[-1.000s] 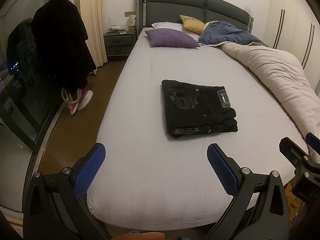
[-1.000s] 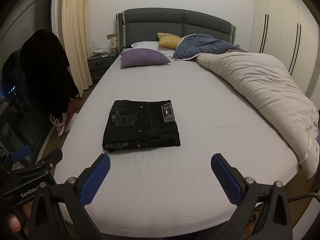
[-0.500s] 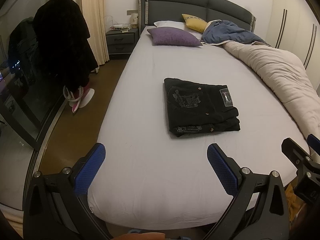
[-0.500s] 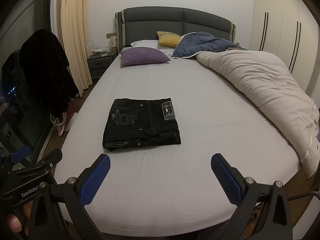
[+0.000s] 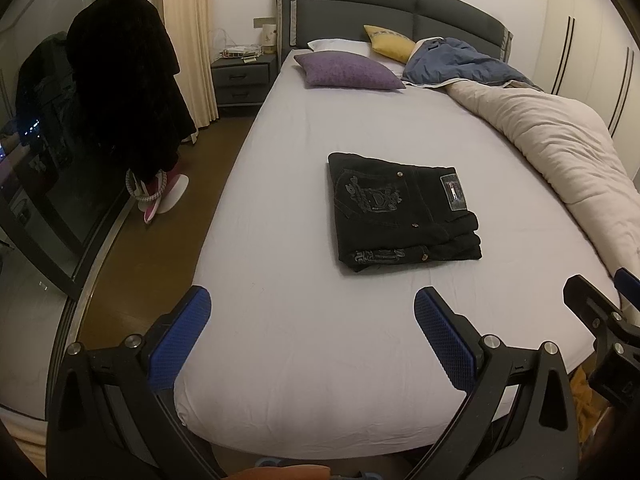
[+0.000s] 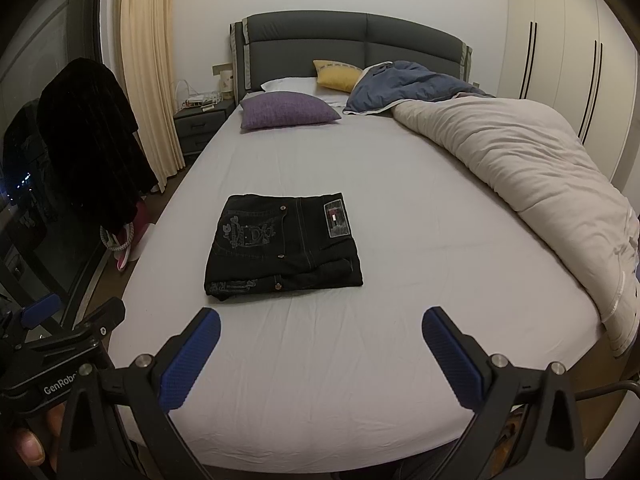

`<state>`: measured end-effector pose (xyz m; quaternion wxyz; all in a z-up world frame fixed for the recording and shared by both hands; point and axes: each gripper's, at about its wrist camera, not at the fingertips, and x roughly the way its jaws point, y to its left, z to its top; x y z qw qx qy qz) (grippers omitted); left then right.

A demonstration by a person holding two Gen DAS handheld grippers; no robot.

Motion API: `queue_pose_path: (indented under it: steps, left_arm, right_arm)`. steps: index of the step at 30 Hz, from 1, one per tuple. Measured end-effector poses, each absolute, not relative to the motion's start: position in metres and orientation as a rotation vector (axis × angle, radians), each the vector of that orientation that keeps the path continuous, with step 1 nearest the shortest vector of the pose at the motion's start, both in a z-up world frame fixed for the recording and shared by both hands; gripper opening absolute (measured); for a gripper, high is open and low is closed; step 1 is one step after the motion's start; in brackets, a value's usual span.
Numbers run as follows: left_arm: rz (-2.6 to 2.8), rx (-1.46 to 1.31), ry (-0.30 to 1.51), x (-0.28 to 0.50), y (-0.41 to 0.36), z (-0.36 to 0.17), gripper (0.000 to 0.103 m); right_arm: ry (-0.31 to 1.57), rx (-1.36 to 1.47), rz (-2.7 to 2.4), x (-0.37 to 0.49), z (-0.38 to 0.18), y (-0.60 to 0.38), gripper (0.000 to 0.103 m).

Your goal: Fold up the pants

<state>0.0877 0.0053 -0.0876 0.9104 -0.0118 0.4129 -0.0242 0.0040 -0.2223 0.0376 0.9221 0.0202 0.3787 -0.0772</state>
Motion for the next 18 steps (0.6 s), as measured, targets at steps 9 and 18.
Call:
queue_pose_path:
  steps: [9,18]
  left_arm:
    - [-0.049,-0.021,0.850,0.0880,0.0039,-0.0886,0.103]
    - [-0.051,-0.012,0.856,0.0893,0.0030,-0.0929,0.103]
  right_arm:
    - [0.780,0.042,-0.157,0.0039,0.0372,-0.2231,0.103]
    - [0.783,0.045,-0.158,0.0033,0.0356,-0.2237,0.103]
